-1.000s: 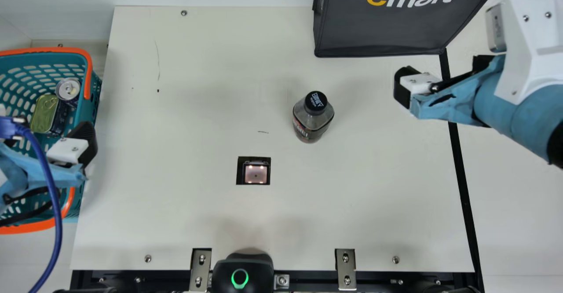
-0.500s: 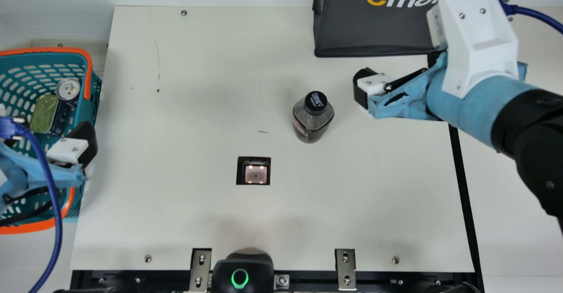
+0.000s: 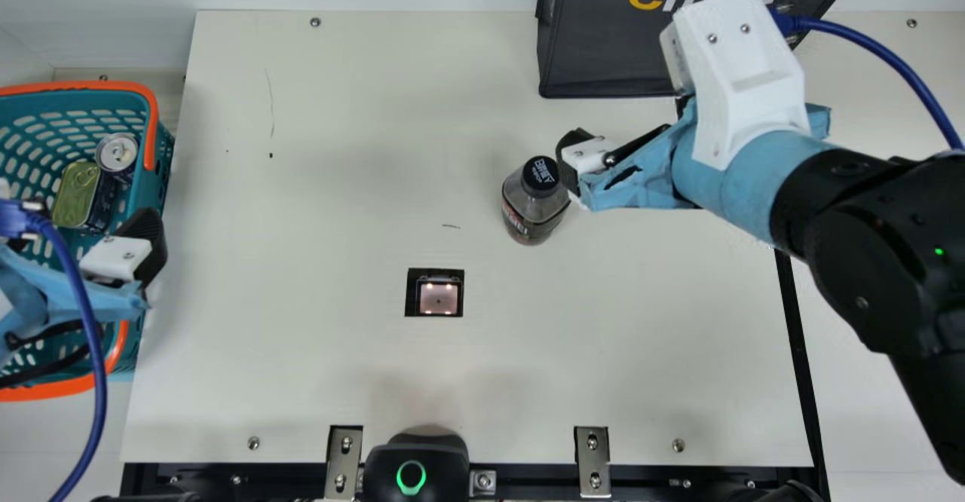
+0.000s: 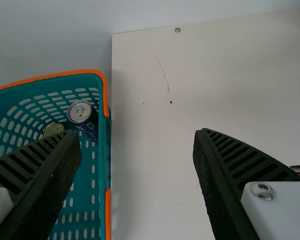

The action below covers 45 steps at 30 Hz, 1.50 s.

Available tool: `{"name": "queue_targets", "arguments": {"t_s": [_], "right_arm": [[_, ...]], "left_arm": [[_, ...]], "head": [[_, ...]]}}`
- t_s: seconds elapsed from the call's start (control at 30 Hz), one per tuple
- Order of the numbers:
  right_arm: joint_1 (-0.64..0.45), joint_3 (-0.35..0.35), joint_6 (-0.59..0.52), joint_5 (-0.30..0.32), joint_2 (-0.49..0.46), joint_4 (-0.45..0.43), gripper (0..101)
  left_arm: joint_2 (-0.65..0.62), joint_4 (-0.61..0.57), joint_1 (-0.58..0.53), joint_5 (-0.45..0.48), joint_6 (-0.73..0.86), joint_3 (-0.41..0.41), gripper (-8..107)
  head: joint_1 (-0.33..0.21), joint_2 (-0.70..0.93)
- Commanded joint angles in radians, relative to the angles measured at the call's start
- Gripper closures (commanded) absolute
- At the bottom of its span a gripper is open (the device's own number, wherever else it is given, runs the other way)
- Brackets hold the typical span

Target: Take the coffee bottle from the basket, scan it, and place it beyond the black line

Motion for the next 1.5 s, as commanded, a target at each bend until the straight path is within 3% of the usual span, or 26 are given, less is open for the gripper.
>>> {"name": "queue_targets", "arguments": {"t_s": [0.0,1.47], "right_arm": [[0.005,0.006,0.001,-0.005,0.004,-0.001,11],[0.141,0.093,0.051,-0.107,0.151,0.007,11]], "left_arm": [[0.0,0.0,0.0,0.0,0.0,0.0,9],[0.0,0.0,0.0,0.0,0.0,0.0,9]], "head": [[-0.027,0.003],[-0.027,0.003]]}}
